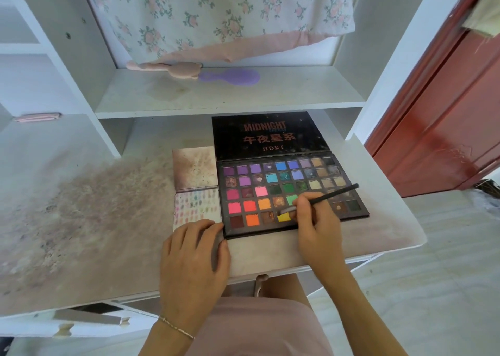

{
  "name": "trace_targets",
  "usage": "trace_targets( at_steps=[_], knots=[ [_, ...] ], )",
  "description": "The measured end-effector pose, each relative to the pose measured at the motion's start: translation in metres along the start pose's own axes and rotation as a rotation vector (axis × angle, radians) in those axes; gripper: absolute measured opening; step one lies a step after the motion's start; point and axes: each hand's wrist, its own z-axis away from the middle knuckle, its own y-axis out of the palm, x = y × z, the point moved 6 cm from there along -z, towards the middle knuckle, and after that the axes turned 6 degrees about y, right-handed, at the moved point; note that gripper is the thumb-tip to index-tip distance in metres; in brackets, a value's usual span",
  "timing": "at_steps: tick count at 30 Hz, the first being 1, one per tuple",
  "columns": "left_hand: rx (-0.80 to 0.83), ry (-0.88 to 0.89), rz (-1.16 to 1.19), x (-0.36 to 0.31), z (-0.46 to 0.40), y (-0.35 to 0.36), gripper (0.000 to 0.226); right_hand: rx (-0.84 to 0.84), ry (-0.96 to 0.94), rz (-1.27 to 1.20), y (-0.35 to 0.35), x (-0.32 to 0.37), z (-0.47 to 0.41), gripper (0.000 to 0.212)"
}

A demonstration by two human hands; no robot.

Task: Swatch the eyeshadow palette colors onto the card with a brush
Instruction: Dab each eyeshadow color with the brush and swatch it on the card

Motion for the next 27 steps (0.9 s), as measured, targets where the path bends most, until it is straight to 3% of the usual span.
trace_targets(
  at_steps=[5,14,27],
  knots=[
    [-0.028,-0.014,0.072,0.006,0.003,-0.007,0.035,0.131,-0.046,-0.105,0.04,0.019,0.006,0.02],
    [-0.013,-0.033,-0.062,0.016,0.006,-0.008,0.032,0.23,-0.074,-0.037,0.085,0.037,0.004,0.028],
    [-0.015,-0.037,-0.06,0.015,0.005,-0.008,0.031,0.306,-0.066,0.081,0.095,0.031,0.004,0.004]
  ],
)
